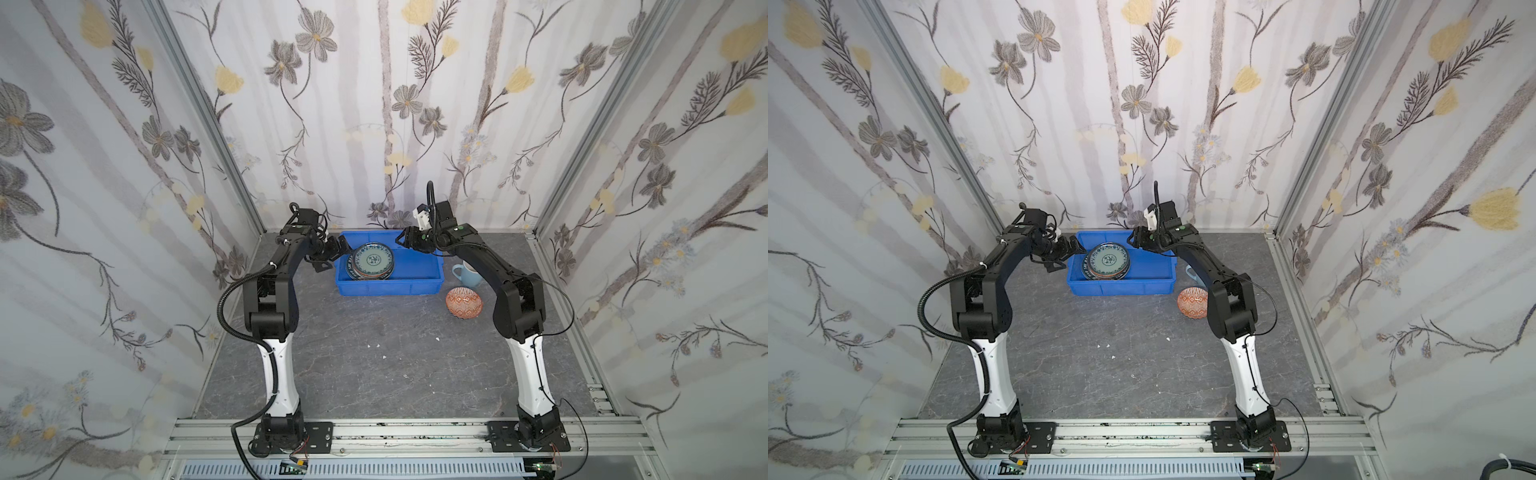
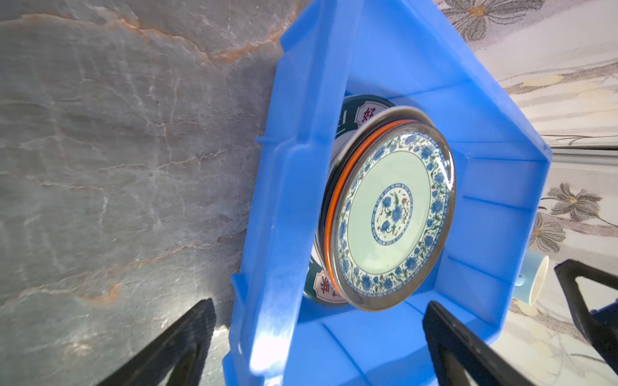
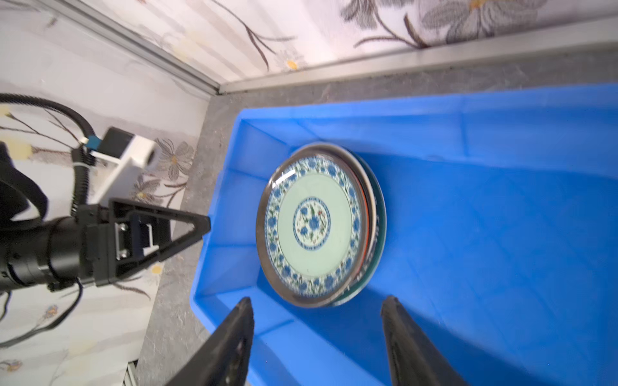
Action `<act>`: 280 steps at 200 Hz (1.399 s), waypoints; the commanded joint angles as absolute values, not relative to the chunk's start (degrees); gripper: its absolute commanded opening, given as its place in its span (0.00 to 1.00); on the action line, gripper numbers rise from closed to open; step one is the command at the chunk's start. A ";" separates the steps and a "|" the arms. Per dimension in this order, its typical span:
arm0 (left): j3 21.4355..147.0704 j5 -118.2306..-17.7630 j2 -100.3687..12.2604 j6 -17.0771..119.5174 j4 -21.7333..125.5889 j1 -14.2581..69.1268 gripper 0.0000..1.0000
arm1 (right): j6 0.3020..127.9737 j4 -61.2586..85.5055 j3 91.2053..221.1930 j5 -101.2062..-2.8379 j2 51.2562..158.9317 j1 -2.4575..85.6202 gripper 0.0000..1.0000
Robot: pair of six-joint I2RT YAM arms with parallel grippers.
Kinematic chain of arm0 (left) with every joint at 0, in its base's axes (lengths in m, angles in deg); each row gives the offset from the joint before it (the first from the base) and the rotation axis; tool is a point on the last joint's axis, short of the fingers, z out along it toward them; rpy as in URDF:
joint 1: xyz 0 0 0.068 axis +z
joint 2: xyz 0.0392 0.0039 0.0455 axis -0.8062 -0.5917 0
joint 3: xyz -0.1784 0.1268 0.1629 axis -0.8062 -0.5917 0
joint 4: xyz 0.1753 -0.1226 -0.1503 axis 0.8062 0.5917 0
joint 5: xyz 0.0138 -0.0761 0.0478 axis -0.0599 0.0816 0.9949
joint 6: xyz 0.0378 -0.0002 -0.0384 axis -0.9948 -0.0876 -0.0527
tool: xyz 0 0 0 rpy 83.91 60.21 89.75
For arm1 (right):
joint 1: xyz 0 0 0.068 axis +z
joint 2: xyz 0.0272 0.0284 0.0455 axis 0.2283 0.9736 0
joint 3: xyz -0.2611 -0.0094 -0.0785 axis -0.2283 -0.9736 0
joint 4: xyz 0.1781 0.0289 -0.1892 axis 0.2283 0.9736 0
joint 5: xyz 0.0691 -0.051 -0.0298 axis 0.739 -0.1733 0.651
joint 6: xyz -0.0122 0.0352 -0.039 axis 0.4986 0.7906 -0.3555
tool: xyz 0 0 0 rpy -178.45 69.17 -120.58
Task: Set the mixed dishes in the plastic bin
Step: 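Withdraw both grippers upward from the plate stack, then grasp the patterned bowl rim with the right gripper while the left moves over the bin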
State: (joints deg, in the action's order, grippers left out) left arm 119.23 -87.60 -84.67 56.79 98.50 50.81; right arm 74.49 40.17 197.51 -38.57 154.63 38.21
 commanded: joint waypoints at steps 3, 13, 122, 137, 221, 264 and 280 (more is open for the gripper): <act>116.14 -84.17 -80.28 55.24 99.01 50.00 1.00 | 71.79 40.61 189.83 -41.87 148.23 38.14 0.57; 114.68 -82.92 -78.36 54.92 99.20 49.21 1.00 | 71.03 40.25 185.41 -42.99 144.79 38.07 0.56; 106.25 -74.36 -66.69 62.42 99.18 26.39 1.00 | 76.47 34.77 135.14 -52.39 100.44 37.08 0.50; 105.16 -73.91 -66.13 64.03 97.70 23.06 1.00 | 78.23 34.68 130.69 -53.75 96.62 36.69 0.51; 119.92 -70.10 -74.71 61.19 106.23 9.24 1.00 | 81.80 32.80 120.25 -59.71 94.33 31.20 0.56; 120.20 -68.44 -74.28 59.33 107.36 9.08 1.00 | 81.87 28.81 120.07 -58.08 98.44 29.22 0.57; 121.05 -67.79 -74.63 58.51 108.25 9.16 1.00 | 81.53 28.62 121.65 -57.51 101.23 28.59 0.57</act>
